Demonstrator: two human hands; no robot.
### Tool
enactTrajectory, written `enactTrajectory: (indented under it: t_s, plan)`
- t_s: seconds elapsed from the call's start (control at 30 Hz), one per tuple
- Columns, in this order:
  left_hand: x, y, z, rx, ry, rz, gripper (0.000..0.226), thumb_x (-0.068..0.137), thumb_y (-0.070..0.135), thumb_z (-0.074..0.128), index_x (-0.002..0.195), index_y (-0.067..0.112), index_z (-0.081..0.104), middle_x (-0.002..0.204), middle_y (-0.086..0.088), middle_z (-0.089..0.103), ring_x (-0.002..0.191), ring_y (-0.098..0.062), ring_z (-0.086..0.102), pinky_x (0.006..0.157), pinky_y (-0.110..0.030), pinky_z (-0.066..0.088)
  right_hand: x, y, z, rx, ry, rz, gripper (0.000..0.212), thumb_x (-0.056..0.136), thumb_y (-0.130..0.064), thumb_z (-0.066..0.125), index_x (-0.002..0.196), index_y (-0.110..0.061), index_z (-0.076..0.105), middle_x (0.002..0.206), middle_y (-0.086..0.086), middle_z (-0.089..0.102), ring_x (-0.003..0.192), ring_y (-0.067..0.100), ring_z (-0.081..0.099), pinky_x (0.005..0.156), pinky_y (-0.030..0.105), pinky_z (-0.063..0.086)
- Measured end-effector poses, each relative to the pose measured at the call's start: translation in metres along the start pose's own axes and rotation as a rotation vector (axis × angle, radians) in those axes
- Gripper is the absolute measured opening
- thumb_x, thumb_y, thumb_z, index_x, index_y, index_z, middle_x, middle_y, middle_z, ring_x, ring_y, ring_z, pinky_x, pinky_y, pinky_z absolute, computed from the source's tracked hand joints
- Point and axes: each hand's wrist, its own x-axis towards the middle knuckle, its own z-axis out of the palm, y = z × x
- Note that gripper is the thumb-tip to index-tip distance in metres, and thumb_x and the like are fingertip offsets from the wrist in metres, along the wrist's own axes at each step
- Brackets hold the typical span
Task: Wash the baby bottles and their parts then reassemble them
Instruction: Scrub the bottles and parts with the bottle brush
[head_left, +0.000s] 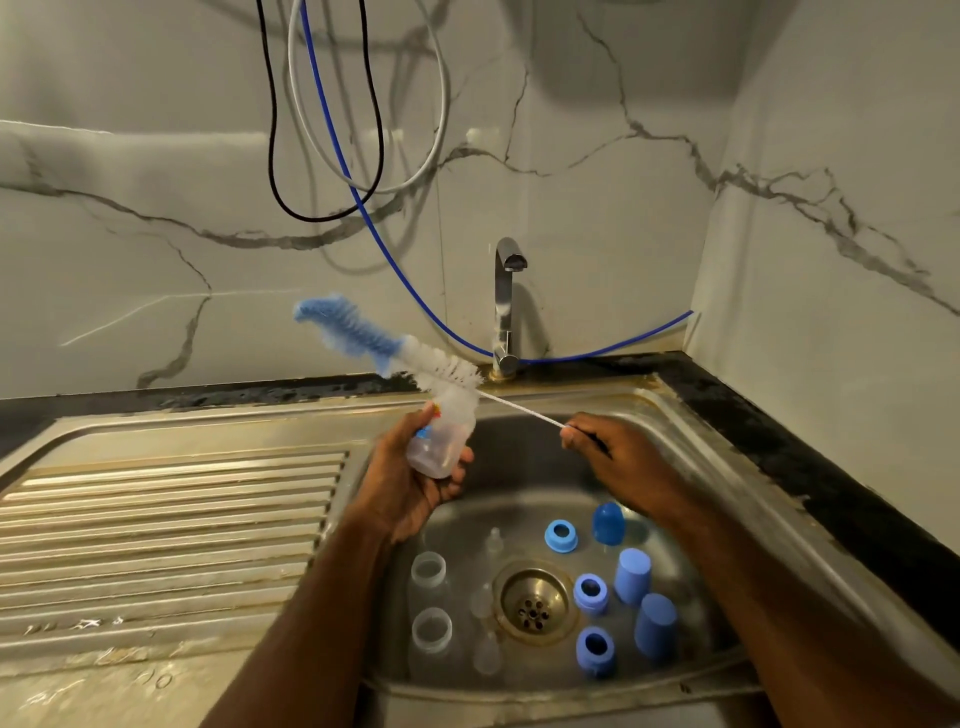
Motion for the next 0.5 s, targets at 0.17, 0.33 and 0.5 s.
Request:
enactTrajectory:
  t_s: [0.17,0.33,0.5]
  plan:
    - [0.001,-0.001,0.002,-0.059,-0.013,0.030,0.050,0.089,0.044,0.061,0.120,0.004,0.065,0.087,-0.017,0.070,0.069,-0.022,0.063,0.063,-0.030,0.055,0.002,-0.007,0.000,0.024,0.007,0.020,0.022,0.105,-0.032,0.048,0.093,-0.024,0.063,0.078,-0.005,0.061,0.076,0.009,0.058,0.076,0.027,0.046]
    - [0.002,0.005,-0.013,0.078,0.038,0.188,0.050,0.086,0.036,0.070,0.129,0.013,0.061,0.109,-0.011,0.072,0.091,-0.024,0.068,0.075,-0.038,0.053,-0.006,0.005,-0.019,-0.031,0.025,0.046,0.022,0.105,-0.027,0.049,0.093,-0.020,0.066,0.083,-0.001,0.064,0.083,0.011,0.060,0.082,0.027,0.047]
    - [0.002,-0.008,-0.007,0.403,0.097,0.306,0.060,0.077,0.009,0.079,0.133,0.020,0.058,0.126,-0.002,0.069,0.116,-0.021,0.067,0.083,-0.031,0.060,-0.002,-0.008,-0.002,-0.007,-0.033,0.014,0.022,0.105,-0.029,0.049,0.091,-0.022,0.065,0.081,-0.010,0.062,0.079,-0.001,0.058,0.076,0.015,0.042]
